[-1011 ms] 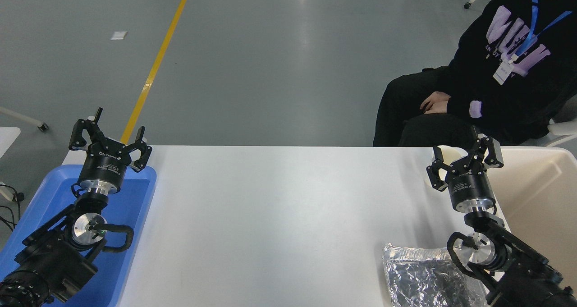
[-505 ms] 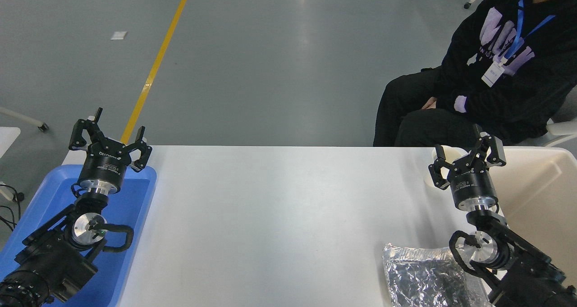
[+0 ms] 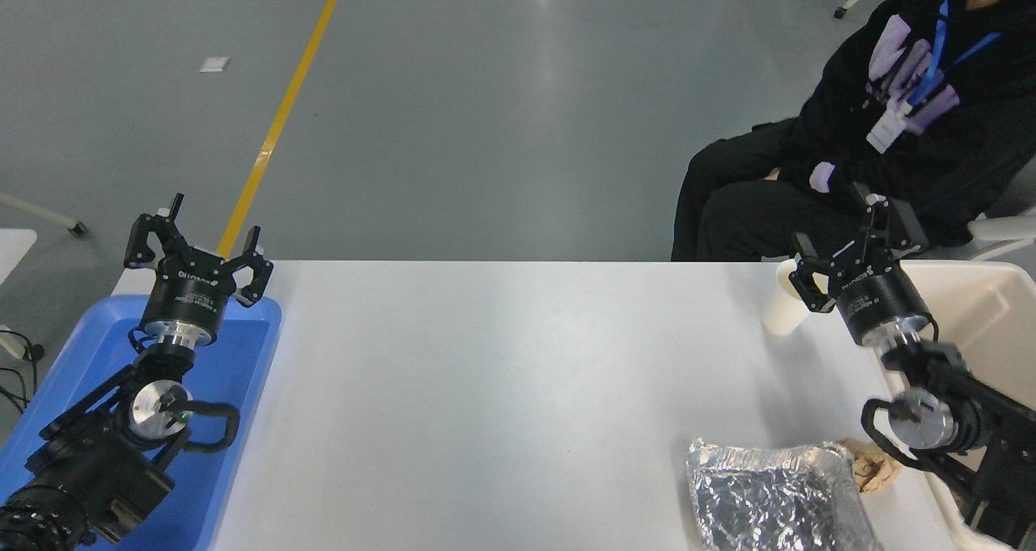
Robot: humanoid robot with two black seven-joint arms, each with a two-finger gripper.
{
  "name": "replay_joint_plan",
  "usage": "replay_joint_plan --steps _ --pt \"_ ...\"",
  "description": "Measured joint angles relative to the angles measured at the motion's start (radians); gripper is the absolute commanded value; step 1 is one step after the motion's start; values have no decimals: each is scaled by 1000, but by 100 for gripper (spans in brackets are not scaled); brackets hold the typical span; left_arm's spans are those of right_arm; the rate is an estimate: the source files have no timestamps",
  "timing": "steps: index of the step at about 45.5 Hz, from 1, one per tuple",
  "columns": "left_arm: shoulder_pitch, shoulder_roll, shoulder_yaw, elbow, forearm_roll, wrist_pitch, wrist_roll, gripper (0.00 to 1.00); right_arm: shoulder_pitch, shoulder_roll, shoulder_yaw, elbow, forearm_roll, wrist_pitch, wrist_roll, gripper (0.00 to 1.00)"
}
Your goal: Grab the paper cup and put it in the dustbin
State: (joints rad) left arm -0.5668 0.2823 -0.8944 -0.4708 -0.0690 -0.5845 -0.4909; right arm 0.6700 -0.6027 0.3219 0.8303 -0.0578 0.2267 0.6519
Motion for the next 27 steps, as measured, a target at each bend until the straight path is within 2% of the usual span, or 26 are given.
replay_joint_plan --steps 13,27 --pt "0 0 0 0 0 0 0 99 323 -84 -618 78 26 2 0 100" --pt "-1 0 0 0 0 -2 0 99 771 -81 -1279 243 33 11 -2 100"
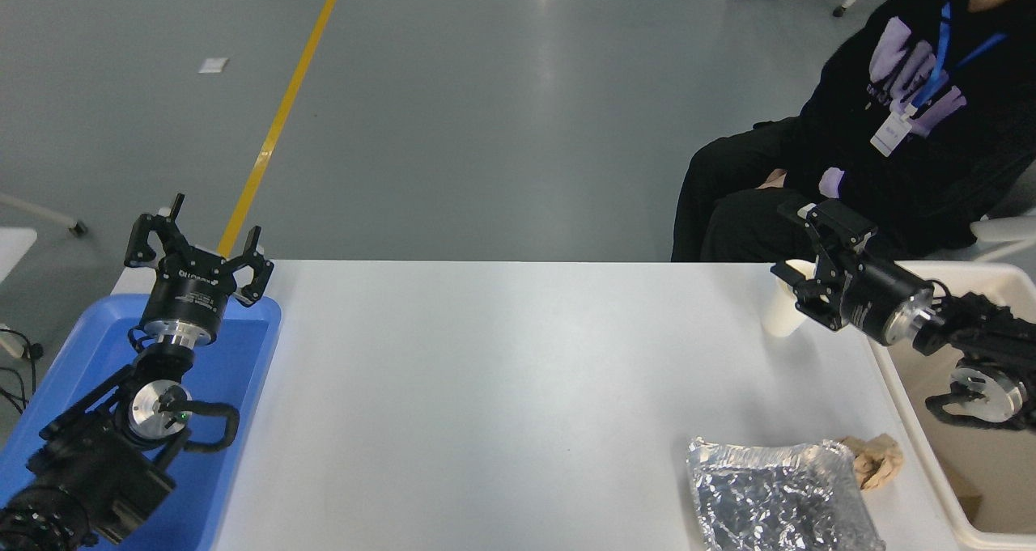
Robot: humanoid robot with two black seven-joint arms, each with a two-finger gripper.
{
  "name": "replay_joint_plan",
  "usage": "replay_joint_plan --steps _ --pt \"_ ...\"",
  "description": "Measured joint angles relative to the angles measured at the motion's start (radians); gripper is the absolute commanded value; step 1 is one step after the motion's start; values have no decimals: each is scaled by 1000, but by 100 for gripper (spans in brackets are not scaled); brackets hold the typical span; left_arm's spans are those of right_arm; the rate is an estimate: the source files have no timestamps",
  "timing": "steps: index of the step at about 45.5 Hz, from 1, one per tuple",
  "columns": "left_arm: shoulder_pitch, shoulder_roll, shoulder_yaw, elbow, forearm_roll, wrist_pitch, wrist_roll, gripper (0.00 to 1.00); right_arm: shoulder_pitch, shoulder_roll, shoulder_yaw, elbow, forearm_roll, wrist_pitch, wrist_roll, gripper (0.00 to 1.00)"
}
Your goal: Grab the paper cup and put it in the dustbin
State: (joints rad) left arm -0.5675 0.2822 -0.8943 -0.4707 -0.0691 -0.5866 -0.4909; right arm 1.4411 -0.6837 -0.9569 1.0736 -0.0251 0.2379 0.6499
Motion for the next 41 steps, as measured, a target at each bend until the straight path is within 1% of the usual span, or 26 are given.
replay_joint_plan --steps 4,9,18,19,21,24,30,35,38,41 --pt "0 0 0 0 0 0 0 99 103 20 -127 48 0 18 0 100" --pt "0 0 0 0 0 -1 0 99 217 73 -267 89 -2 74 0 100" --pt "1 0 0 0 0 -1 0 99 417 204 -455 135 -18 261 -3 100" --pt "1 0 0 0 0 -1 0 99 465 233 -482 144 -31 306 -4 100" --pt "1 0 0 0 0 -1 0 99 480 243 -489 148 -39 320 -5 100" --pt "1 0 0 0 0 -1 0 99 549 289 -507 176 -80 381 -7 100" --pt "1 0 0 1 0 0 0 99 678 354 -504 231 -193 460 -20 100" --pt "1 0 0 1 0 0 0 99 758 389 -490 263 -270 495 -50 100" --pt "1 0 0 1 0 1 0 99 800 404 -478 277 -301 509 -85 100" --pt "1 0 0 0 0 1 0 99 836 415 -461 288 -323 520 -137 100"
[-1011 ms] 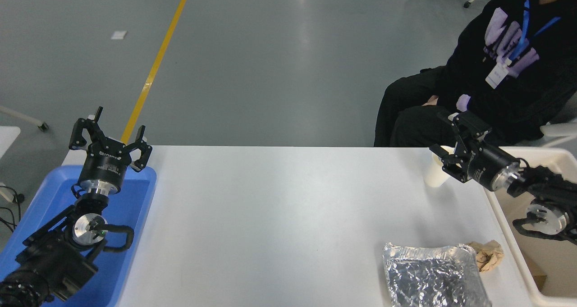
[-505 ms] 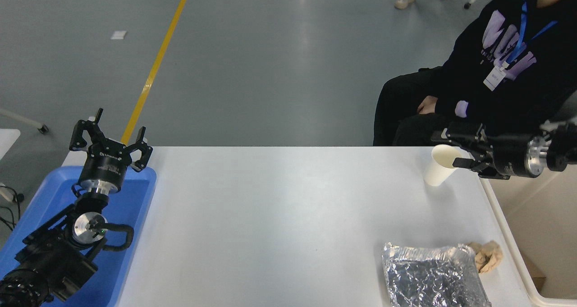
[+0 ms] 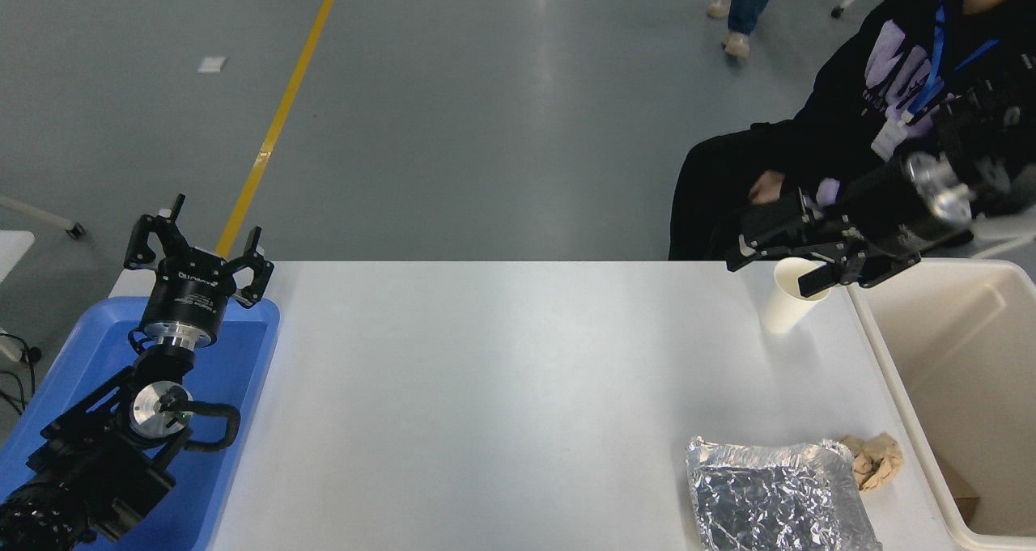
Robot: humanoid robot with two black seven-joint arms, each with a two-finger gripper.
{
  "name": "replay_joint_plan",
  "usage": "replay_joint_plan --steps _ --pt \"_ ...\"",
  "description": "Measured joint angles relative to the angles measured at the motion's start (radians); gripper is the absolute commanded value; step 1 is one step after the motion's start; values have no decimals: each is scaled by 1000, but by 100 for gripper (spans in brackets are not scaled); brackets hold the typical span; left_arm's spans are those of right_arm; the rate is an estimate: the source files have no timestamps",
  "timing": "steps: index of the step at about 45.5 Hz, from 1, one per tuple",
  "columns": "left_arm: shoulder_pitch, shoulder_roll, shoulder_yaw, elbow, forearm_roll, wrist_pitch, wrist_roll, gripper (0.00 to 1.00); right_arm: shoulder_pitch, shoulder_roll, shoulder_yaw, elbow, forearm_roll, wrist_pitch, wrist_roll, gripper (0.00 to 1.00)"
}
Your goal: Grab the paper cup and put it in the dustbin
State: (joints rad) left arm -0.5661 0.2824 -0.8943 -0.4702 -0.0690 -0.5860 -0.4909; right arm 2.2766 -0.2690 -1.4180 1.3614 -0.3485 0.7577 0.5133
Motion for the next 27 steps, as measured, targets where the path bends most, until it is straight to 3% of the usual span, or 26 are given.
replay_joint_plan --steps 8,12,18,27 --pt "0 0 0 0 0 0 0 99 89 14 64 16 -23 16 -181 100" --pt "0 0 0 0 0 0 0 99 126 15 84 17 -2 20 -238 100" --pt "0 0 0 0 0 0 0 99 161 16 103 12 31 24 -289 100" --pt "0 0 0 0 0 0 0 99 186 17 108 -5 58 26 -324 100"
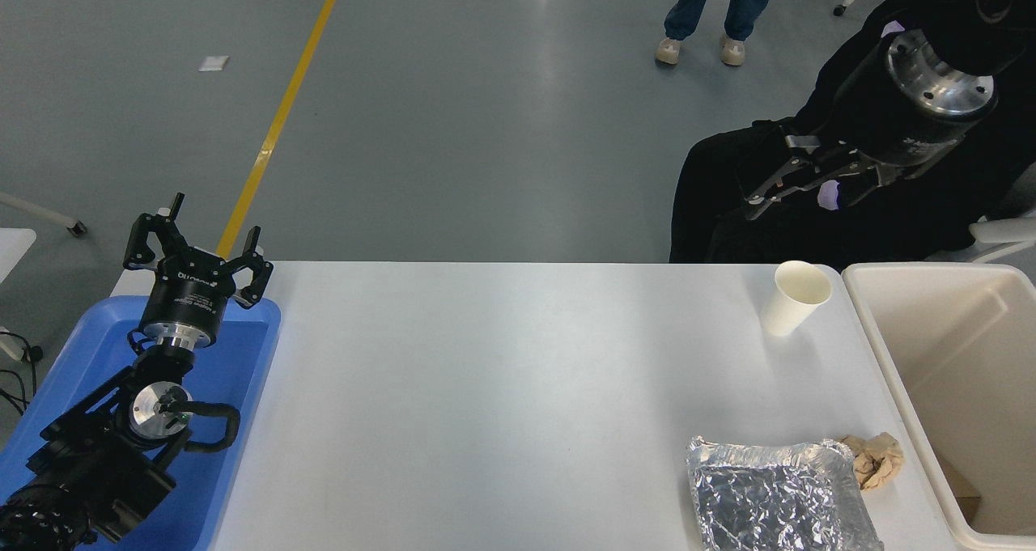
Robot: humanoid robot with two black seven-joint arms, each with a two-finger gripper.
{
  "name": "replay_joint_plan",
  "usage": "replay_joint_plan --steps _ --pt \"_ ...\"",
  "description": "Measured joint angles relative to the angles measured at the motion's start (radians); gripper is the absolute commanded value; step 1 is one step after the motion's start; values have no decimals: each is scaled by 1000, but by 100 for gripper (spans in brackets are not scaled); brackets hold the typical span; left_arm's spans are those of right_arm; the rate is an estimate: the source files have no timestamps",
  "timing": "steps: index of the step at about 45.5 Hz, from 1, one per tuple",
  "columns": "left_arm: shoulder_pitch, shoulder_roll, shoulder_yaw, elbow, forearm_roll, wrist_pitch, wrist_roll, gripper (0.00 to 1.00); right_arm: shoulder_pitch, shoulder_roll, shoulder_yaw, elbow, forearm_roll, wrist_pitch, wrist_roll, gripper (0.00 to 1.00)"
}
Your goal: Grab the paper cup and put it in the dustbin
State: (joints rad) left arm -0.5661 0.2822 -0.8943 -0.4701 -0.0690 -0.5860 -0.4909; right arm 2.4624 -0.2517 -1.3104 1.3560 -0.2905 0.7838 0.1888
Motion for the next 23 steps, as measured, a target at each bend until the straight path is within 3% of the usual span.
replay_joint_plan --steps 11,23 --pt "-1 0 0 -1 0 0 0 99 10 0 14 -6 52 1 -15 100" --pt "-1 0 0 -1 0 -1 0 99 10 -1 16 -6 218 1 -20 99"
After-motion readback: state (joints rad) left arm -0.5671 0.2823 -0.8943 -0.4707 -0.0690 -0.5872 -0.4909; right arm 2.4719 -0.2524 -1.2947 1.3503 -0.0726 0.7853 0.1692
